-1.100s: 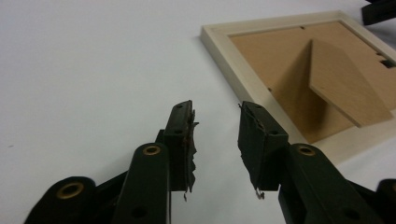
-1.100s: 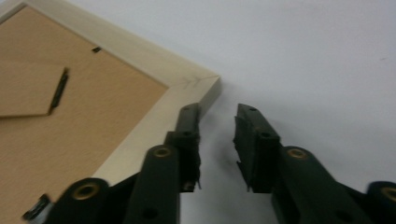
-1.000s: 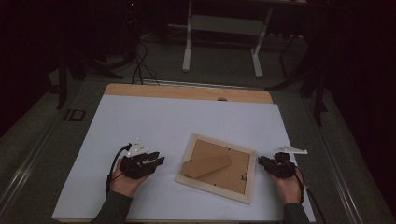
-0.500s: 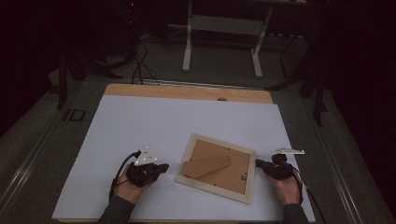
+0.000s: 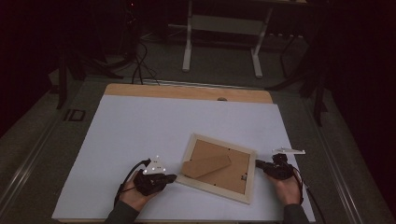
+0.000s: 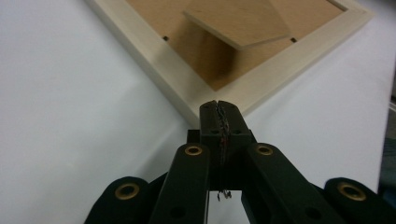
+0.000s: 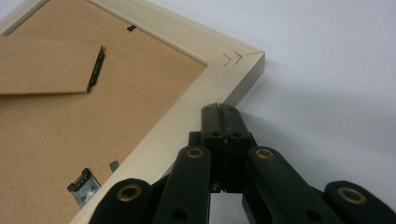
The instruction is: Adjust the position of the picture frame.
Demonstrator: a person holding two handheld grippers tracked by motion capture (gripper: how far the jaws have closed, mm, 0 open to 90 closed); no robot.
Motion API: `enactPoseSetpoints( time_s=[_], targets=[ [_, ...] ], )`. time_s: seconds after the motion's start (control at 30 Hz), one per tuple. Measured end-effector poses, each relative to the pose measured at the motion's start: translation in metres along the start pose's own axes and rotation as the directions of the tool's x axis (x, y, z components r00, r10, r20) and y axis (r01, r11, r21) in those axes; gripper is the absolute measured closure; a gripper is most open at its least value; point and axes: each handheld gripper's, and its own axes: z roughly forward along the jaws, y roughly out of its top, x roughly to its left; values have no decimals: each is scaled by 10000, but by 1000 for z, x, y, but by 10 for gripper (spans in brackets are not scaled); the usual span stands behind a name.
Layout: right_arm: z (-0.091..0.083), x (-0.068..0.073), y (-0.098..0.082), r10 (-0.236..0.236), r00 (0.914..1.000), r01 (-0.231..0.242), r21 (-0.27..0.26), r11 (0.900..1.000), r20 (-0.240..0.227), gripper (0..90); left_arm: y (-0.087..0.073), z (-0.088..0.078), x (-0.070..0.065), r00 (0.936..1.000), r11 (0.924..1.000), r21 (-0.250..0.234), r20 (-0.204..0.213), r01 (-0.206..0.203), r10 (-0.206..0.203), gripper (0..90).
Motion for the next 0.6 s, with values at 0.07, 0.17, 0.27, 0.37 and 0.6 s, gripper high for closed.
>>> enactPoseSetpoints(
  time_s=[0.07, 0.17, 0.27, 0.37, 0.6],
  targets=[
    [0, 0, 0, 2, 10000, -2, 8, 10000, 9, 900, -1, 3, -2, 9999, 9998, 154, 52, -95, 94, 900],
    [0, 0, 0, 16, 10000, -16, 12, 10000, 21, 900, -2, 5, -5, 9998, 9995, 257, 86, -171, 168, 900],
    [1, 0, 0, 36, 10000, -36, -4, 10000, 85, 900, -3, 9, -6, 9996, 9987, 447, 119, -248, 243, 900],
    [2, 0, 1, 94, 9999, -94, -32, 10000, 126, 900, -4, 12, -6, 9996, 9979, 577, 86, -282, 277, 900],
    [6, 1, 4, 99, 9997, -99, -18, 9999, 233, 900, -4, 16, -6, 9993, 9964, 756, 94, -381, 375, 900]
  ],
)
